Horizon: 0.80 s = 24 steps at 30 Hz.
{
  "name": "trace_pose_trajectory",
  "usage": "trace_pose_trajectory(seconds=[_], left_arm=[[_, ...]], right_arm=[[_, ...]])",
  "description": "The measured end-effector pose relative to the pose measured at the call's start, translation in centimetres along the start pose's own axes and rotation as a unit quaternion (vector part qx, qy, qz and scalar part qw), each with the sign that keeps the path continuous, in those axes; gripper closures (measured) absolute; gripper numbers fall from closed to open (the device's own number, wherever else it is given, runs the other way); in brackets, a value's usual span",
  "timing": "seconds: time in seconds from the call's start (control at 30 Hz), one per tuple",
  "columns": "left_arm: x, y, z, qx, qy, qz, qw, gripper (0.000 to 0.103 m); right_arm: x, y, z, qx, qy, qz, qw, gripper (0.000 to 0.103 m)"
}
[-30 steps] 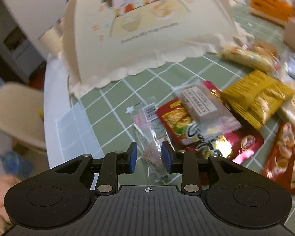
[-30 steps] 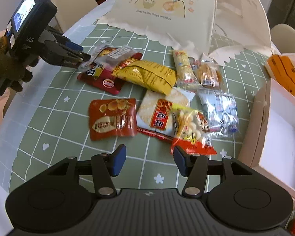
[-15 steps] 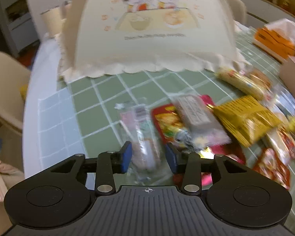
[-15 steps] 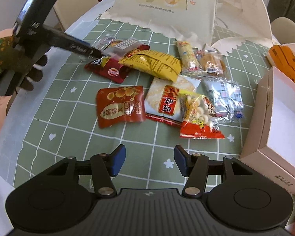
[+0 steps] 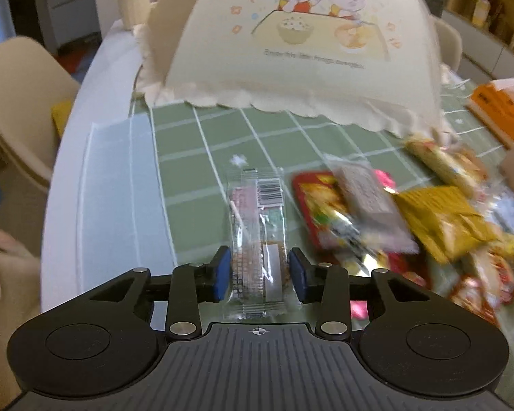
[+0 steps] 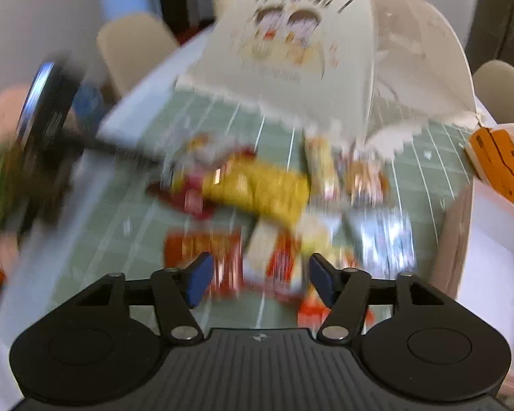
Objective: Organize snacks
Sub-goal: 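Close the left tool on the clear pastry packet, then grasp the yellow chip bag with the right tool while the left tool holds the packet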
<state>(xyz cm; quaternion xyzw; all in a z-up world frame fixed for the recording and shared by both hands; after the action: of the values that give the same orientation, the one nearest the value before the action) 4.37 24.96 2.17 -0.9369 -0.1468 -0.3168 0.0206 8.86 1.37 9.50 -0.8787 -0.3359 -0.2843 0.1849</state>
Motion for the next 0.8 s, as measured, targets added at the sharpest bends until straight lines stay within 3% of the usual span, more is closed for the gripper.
trace_pose_trajectory(seconds=[0.13,0.33,0.4,0.43,0.47,0.57,0.63,0.7,0.8], left_arm=[[-3.8,1.5,-3.2,-0.009,0.016,-0.002,0.9998,0.061],[-8.9,4.4,-8.8,-0.036,0.028,-0.034,0.9984,0.061],[-10.2,5.5,-9.8,-0.033,0.026,-0.039,0.9983,0.061],[-10.9,6.0,-10.3,-0.032,0.026,-0.041,0.9983,0.061],[-11.5,6.4,-10.7,-0.033,0.026,-0.045,0.9981,0.061],[-12.9,6.7,-11.0,-0.040,0.016,-0.064,0.9970,0.061],[-13.3,6.5,-10.5,-0.050,0.004,-0.084,0.9952,0.061],[-13.5,6.1,-10.1,-0.057,-0.002,-0.101,0.9932,0.061],[-13.6,6.0,-9.8,-0.053,-0.007,-0.107,0.9928,0.061]], right_arm=[[3.6,2.0,3.4,0.018,-0.010,0.066,0.998,0.034],[7.1,1.8,9.7,0.004,-0.038,-0.021,0.999,0.035],[7.6,2.3,11.6,-0.025,-0.050,-0.012,0.998,0.042],[7.5,2.4,12.2,-0.034,-0.059,-0.018,0.998,0.054],[7.2,2.1,12.4,-0.044,-0.060,-0.032,0.997,0.059],[5.7,0.9,11.0,-0.053,-0.080,-0.058,0.994,0.061],[4.1,0.3,9.3,-0.009,-0.110,-0.053,0.993,0.061],[2.2,-0.2,6.9,0.065,-0.141,-0.044,0.987,0.061],[0.4,-1.2,3.5,0.126,-0.137,-0.067,0.980,0.059]])
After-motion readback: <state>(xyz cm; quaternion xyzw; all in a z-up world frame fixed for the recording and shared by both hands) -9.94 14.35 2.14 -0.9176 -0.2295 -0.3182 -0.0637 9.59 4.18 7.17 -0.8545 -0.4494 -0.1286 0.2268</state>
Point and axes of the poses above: each gripper's, at about its wrist camera, not at the fingertips, and z roughly the way its jaws point, y to its right, x to its top, the point moved 2 cm from there along z, roughly the way its jaws point, and after that the axes turned 1 degree about x, right-handed, at the moved point
